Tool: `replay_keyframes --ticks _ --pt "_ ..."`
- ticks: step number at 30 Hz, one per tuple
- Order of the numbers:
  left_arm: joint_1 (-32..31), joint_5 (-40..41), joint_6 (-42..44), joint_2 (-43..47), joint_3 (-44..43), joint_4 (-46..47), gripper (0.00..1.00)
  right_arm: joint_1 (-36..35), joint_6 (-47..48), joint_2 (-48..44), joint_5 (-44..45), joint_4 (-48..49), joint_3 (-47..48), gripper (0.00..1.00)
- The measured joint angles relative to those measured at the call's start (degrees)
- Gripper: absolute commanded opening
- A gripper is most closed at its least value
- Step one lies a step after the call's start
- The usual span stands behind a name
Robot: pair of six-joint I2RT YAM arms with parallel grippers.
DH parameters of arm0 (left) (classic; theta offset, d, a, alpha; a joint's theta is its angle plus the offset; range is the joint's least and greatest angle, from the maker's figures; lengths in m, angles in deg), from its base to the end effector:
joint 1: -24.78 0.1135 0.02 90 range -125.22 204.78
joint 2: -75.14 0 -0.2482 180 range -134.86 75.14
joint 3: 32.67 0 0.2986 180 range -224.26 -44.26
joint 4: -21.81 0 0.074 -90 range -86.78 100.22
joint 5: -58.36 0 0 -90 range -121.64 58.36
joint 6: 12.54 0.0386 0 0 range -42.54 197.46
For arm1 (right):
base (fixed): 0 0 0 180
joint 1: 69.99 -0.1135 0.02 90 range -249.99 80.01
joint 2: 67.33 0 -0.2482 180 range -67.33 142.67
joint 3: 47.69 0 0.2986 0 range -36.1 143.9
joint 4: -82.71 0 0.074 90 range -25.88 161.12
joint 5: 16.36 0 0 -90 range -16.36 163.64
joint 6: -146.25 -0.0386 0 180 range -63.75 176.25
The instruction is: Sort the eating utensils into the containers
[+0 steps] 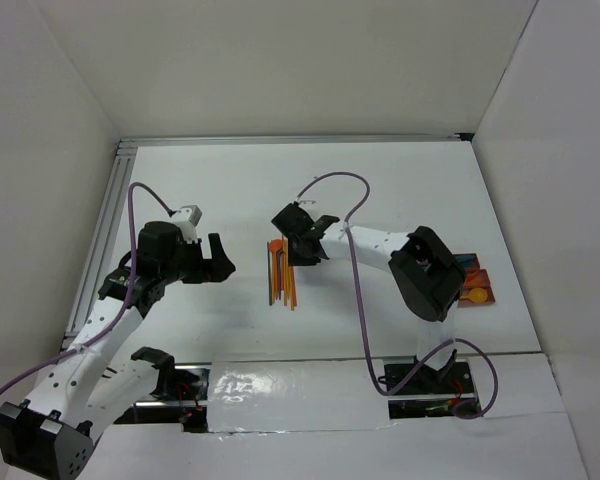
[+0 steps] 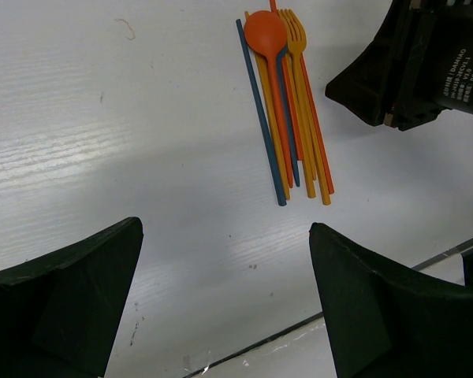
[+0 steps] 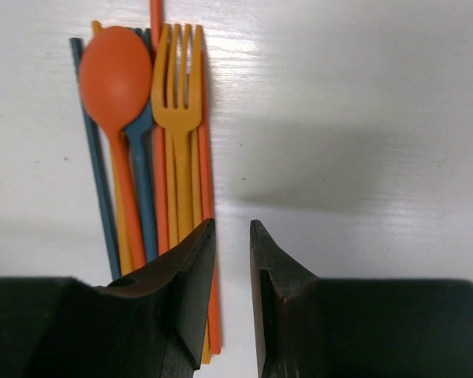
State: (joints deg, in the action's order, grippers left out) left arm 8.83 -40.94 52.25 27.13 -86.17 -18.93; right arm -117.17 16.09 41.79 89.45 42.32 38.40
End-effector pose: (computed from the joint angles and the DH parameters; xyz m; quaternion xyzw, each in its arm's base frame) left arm 0.2317 -0.0727 0.2619 -0.0343 0.8852 -0.2285 0.4037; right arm 0.2971 0.3052 0.1318 -0.0275 0.9641 0.0604 0.2571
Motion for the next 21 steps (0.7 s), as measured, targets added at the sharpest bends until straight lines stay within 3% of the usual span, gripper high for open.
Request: replay_keyframes --ticks 21 --pt "0.0 -0.5 1.1 0.0 0.0 0.0 1.00 -2.0 1.3 -1.9 -1.5 1.4 -3.6 0.31"
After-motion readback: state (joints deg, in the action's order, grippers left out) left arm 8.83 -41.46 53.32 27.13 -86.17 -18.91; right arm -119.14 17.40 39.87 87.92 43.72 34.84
